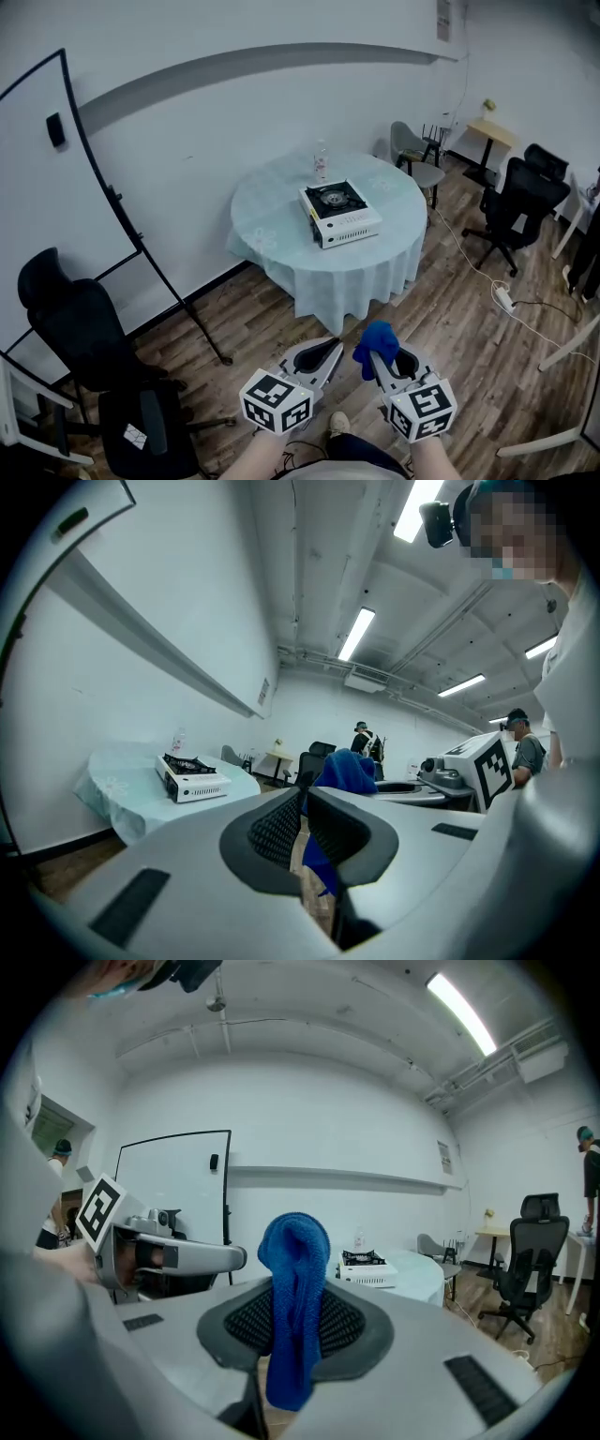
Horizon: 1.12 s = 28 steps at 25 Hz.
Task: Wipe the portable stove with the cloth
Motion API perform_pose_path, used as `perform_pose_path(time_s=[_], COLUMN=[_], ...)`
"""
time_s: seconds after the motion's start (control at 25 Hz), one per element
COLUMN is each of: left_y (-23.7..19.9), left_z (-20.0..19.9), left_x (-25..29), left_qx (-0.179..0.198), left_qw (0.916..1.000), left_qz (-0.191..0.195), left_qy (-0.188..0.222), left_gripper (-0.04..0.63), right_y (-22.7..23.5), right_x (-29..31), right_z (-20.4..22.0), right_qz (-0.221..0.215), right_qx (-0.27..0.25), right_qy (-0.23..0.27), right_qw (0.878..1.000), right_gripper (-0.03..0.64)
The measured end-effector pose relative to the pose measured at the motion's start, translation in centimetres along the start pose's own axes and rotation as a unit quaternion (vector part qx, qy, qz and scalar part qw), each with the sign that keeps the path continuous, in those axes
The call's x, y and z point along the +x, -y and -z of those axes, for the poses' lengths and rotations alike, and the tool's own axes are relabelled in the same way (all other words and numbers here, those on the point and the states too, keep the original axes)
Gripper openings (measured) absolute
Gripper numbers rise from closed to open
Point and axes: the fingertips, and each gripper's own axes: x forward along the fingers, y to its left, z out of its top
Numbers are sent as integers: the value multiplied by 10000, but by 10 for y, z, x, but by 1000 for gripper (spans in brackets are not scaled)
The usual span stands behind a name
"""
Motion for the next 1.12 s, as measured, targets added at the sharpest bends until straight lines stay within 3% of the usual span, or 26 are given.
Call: perform_pose_path(time_s=[0.44,0.92,1.12], left_y=[-76,-129,-160], left_z=[-33,-34,-35], left_x=[129,172,187], left_qx=[-70,-281,-453], left_qw=[9998,9992,9987], left_qz=[-101,-216,-189], left_qy=[-166,-173,-133], left_gripper=[38,38,38], right_y=[108,134,151], right_x=[104,156,179], right_z=[-28,-17,-20], right_qz=[-195,-417,-168], right_qx=[29,79,-58], right_qy=[-102,-349,-319], right_qw=[9998,9985,9993], right_gripper=[97,97,97])
